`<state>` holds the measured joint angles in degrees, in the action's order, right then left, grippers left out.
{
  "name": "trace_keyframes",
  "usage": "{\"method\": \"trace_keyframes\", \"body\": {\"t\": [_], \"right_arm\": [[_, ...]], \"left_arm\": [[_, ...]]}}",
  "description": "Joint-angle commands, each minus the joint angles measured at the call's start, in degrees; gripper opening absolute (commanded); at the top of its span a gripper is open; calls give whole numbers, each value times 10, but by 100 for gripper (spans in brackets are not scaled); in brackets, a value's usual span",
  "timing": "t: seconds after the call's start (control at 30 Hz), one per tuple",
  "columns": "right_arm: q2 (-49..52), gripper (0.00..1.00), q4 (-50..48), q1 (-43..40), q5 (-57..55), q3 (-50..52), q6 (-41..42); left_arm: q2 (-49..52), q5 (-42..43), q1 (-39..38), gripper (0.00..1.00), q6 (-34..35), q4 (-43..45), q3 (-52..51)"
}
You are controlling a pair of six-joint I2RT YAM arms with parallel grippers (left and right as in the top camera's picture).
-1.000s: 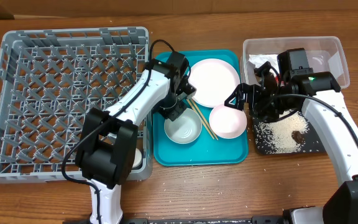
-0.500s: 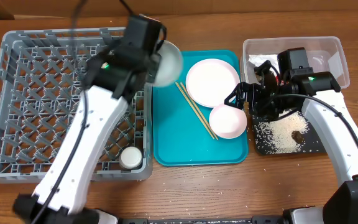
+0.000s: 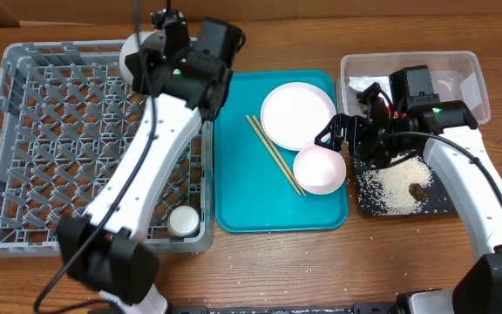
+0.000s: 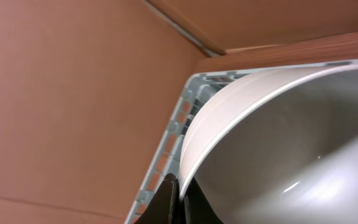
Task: Sort waste into correct bins and load items into the dishwasher
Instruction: 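Lift the white bowl and place it upright in the rack's back, then reach the left gripper to the small pink plate and grip its edge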
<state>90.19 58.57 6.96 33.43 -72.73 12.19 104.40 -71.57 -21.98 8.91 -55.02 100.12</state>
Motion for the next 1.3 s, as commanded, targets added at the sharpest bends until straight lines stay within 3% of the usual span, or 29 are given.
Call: {"method": "trace_keyframes", "body": {"t": [0.0, 0.2, 0.33, 0.6, 0.77, 0.97, 1.0, 1.07, 1.27], "right_arm": [[-5, 100, -2, 2, -4, -1, -3], [-5, 100, -2, 2, -4, -1, -3], [-5, 100, -2, 2, -4, -1, -3], [-5, 100, -2, 2, -4, -1, -2], [-5, 100, -2, 2, -4, -1, -3], [-5, 100, -2, 2, -4, -1, -3], [-5, 100, -2, 2, -4, -1, -2], [-5, 100, -2, 2, -4, -1, -3], [-5, 100, -2, 2, -4, -1, -3]], "left_arm": [[52, -75, 2, 4, 16, 23, -4], [127, -127, 7, 4, 12, 88, -4], [162, -142, 18, 4, -32, 139, -4], [209, -78, 25, 4, -90, 211, -4], [212, -52, 20, 4, -90, 226, -3], [212, -31, -3, 6, -137, 224, -3], [212, -31, -6, 9, -137, 224, -3], [212, -31, -12, 34, -137, 220, -3], [212, -31, -40, 38, -173, 169, -3]]}}
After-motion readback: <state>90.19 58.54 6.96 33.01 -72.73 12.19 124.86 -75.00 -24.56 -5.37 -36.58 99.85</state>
